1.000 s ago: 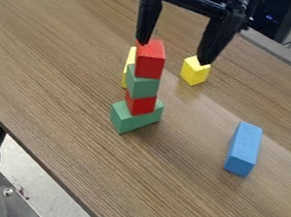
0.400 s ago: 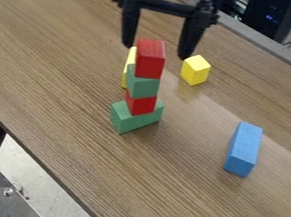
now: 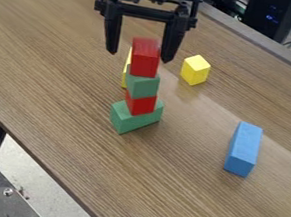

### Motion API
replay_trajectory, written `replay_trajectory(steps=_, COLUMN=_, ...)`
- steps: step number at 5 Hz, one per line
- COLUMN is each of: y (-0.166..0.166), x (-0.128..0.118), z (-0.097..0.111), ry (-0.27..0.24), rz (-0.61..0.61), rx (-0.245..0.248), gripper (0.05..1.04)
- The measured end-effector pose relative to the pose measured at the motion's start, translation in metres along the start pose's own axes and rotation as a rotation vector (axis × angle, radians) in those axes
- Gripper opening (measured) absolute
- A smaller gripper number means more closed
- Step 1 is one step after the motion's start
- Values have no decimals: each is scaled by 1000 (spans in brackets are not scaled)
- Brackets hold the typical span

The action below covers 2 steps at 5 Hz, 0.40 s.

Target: Remove the cube from the tower and put it in the right side of the table

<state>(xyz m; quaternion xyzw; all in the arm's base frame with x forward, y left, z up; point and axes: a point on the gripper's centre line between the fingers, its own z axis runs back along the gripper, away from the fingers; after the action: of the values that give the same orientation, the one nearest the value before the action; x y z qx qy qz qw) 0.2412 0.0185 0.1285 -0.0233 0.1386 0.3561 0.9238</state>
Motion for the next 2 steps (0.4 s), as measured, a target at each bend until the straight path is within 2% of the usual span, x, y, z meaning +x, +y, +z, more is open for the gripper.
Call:
replay_trajectory(steps=1, y=-7, x=0, z=-2, ry=-13, rz=-22, rx=1, gripper=969)
replay_trajectory(steps=2, y=-14, x=-1, z=-8, ry=-12, rz=-55, rx=0, gripper=691)
